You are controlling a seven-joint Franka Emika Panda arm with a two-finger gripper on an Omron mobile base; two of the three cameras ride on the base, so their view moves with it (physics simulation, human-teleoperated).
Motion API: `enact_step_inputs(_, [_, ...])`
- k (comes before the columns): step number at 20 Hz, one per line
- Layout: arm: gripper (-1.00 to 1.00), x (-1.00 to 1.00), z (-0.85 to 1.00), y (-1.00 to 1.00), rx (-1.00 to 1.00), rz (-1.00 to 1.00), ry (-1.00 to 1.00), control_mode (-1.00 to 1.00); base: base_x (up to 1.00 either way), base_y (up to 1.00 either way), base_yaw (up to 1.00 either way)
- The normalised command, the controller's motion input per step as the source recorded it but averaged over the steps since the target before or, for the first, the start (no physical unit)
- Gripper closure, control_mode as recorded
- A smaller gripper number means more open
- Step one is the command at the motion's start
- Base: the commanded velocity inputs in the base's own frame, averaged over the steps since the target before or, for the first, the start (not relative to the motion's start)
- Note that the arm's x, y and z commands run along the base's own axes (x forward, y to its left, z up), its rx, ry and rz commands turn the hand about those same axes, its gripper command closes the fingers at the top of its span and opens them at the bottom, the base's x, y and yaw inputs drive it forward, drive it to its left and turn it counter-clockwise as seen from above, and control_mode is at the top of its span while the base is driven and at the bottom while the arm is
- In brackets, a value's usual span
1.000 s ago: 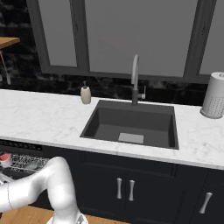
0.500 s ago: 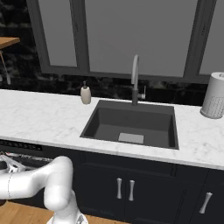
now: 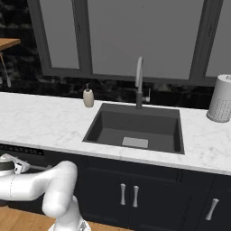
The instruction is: Pick up the cup and bowl from the counter, place them in the dishwasher, and close the dishwasher door.
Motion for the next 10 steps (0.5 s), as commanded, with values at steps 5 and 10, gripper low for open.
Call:
enact_step_inputs(5, [-1.00,0.75,-0.22,-0.14,0.00,-0.16,-0.10,-1.00,0.00,0.00,0.00])
enact_step_inputs(10, [-1.00,0.68,-0.50,-0.54,-0.01,-0.20,-0.07,-1.00,0.00,0.00,0.00])
